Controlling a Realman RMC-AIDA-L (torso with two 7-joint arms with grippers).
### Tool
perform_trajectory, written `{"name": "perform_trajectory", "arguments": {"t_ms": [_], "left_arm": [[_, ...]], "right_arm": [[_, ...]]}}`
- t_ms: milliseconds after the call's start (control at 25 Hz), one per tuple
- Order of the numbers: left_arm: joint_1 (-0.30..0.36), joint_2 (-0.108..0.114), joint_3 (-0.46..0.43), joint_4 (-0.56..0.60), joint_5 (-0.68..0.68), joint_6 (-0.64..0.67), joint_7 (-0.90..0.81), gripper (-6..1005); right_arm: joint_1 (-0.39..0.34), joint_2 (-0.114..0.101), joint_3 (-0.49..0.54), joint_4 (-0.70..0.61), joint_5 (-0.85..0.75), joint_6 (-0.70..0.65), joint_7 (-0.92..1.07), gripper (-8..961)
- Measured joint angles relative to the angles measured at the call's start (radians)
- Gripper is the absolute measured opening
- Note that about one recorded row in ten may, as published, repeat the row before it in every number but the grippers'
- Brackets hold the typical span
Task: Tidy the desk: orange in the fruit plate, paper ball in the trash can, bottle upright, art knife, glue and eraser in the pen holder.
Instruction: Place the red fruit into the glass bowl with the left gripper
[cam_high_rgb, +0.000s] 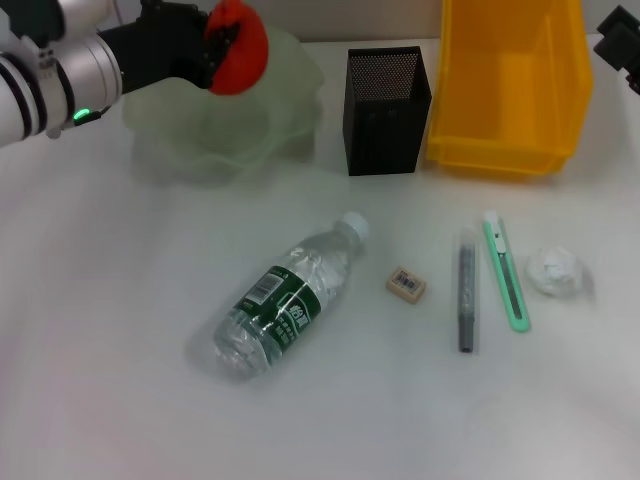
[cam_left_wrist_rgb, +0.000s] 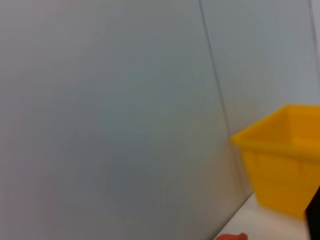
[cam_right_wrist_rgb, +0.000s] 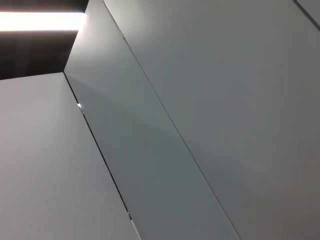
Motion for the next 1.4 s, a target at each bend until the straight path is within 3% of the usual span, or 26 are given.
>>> {"name": "perform_trajectory", "arguments": {"t_ms": [400, 480, 720, 1080, 1280, 1400], "left_arm": [[0.020, -0.003, 0.000, -0.153, -0.290, -0.038, 0.449, 79], [0.019, -0.004, 0.000, -0.230, -0.404, -0.029, 0.688, 95], [0.007, -0.004, -0.002, -0.344, -0.572, 0.008, 0.991, 165], [0.013, -0.004, -0.013, -0.373, -0.614, 0.080, 0.972, 333], [0.009, -0.004, -0.010, -0.371, -0.618, 0.066, 0.913, 336], [0.006, -0.004, -0.010, -0.370, -0.618, 0.051, 0.891, 562]], "right_arm": [[0.005, 0.000, 0.001, 0.009, -0.019, -0.010, -0.001, 824], [0.006, 0.000, -0.001, 0.009, -0.024, -0.010, -0.001, 824], [0.004, 0.000, -0.012, 0.010, -0.029, -0.011, -0.001, 824], [-0.009, 0.007, -0.012, 0.010, -0.041, -0.044, -0.002, 825], [-0.011, 0.008, -0.012, 0.010, -0.045, -0.049, -0.002, 824], [-0.011, 0.008, -0.012, 0.010, -0.049, -0.049, -0.002, 824]]}}
